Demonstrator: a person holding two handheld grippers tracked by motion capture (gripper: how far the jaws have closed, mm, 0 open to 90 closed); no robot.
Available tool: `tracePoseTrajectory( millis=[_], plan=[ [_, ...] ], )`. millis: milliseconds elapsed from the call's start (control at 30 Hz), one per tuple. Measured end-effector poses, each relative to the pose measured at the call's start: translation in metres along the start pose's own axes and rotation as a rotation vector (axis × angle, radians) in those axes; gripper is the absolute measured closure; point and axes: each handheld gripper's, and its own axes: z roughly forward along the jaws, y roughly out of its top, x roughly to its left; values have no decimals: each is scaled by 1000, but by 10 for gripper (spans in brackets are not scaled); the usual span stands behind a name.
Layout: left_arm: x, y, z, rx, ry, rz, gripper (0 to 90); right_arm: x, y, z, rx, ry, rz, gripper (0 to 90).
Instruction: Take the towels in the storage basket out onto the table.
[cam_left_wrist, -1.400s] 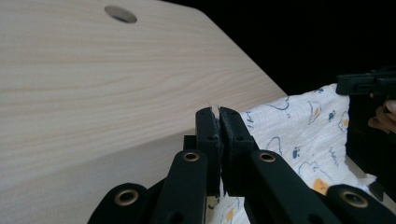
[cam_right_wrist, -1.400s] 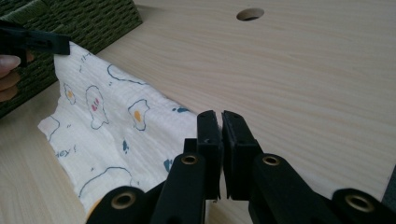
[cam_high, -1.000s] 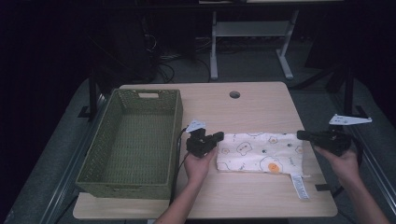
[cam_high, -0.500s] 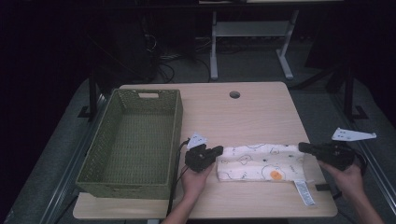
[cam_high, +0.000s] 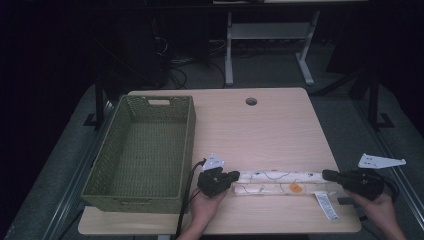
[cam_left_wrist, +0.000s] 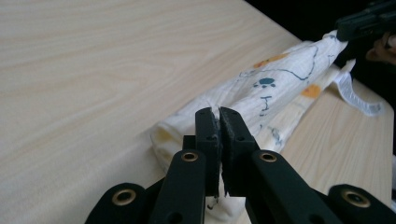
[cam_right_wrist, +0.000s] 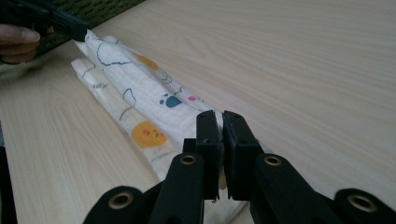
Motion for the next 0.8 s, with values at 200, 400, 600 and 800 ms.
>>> tracePoseTrajectory(
  millis=[200, 400, 600, 800],
  plan=[
    [-1, -8, 4, 71, -12, 4, 868, 2, -14, 4, 56, 7, 9, 854],
    [-4, -14, 7, 113, -33, 11, 860, 2, -26, 7, 82, 11, 19, 853],
    [-7, -9, 1, 109, -76, -3, 744, 4, -26, 3, 63, 39, 21, 704],
    [-12, 2, -13, 64, -103, -4, 708, 9, -13, -9, 11, 66, 14, 615]
  ],
)
